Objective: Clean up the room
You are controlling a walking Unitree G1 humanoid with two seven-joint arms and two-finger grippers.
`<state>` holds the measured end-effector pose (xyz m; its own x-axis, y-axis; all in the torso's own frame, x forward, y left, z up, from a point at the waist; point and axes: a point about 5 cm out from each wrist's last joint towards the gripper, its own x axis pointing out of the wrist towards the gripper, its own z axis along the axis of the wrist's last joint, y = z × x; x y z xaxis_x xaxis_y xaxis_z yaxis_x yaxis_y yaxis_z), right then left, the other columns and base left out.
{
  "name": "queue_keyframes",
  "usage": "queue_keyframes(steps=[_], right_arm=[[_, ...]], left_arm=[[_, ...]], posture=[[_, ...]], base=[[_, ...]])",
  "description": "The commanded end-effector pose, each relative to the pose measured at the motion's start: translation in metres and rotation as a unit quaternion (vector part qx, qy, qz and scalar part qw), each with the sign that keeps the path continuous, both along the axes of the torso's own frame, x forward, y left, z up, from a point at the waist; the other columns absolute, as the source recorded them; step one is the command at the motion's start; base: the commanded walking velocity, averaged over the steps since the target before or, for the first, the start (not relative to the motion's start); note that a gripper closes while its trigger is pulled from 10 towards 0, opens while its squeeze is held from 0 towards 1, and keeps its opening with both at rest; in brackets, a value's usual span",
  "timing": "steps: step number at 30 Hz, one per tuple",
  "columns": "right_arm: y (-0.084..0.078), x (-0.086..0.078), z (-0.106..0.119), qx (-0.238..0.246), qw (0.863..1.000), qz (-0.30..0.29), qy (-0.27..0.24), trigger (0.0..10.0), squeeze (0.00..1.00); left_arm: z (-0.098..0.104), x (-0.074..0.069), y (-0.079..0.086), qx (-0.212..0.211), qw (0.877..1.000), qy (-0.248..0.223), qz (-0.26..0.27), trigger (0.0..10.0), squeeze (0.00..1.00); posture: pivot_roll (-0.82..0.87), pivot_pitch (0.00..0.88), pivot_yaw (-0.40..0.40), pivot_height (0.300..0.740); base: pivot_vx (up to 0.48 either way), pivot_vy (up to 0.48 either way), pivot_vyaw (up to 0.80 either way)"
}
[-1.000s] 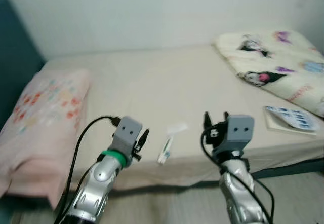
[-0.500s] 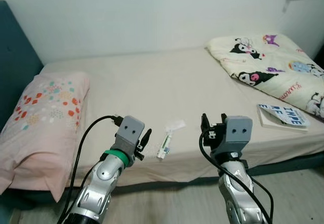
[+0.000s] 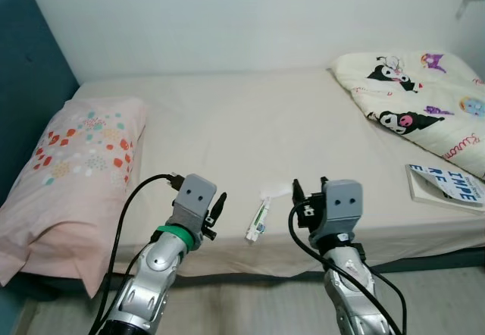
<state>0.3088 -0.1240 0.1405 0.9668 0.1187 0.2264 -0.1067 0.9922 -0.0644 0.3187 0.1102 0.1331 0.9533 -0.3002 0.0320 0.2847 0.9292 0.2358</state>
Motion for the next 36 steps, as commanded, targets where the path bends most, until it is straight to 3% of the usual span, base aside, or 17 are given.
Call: queue_keyframes(steps=[1,12,24,30,34,36], right_arm=[[0.009,0.005,0.000,-0.007,1.000,0.026,0.000,10.0,0.00],[0.013,0.020,0.009,-0.019,0.998,0.056,-0.004,10.0,0.00],[0.009,0.023,0.009,-0.020,0.998,0.053,-0.011,10.0,0.00],[0.010,0.022,0.000,-0.010,0.998,0.058,0.003,10.0,0.00],[0.016,0.021,-0.007,0.016,0.997,0.073,0.022,10.0,0.00],[0.020,0.019,-0.018,0.056,0.994,0.079,0.049,10.0,0.00]], left_arm=[[-0.006,-0.004,0.004,-0.002,1.000,0.004,0.019,10.0,0.00],[-0.006,-0.008,0.005,-0.017,0.998,-0.011,0.053,10.0,0.00],[-0.003,-0.003,0.005,-0.015,0.998,-0.016,0.054,10.0,0.00],[-0.003,-0.003,0.002,-0.016,0.999,-0.019,0.043,10.0,0.00],[-0.011,-0.005,0.003,0.009,1.000,-0.006,0.025,10.0,0.00],[-0.030,-0.013,0.013,0.046,0.999,0.019,0.015,10.0,0.00]], posture=[[-0.12,0.071,0.009,0.740],[-0.09,0.060,-0.067,0.740],[-0.10,0.042,-0.051,0.740],[-0.10,0.011,-0.048,0.740],[-0.09,0.000,-0.030,0.740],[-0.09,0.000,0.006,0.740]], base=[[0.382,0.000,0.00],[0.371,0.000,0.00],[0.285,0.000,0.00],[0.000,0.000,0.00],[0.000,0.000,0.00],[0.000,0.000,0.00]])
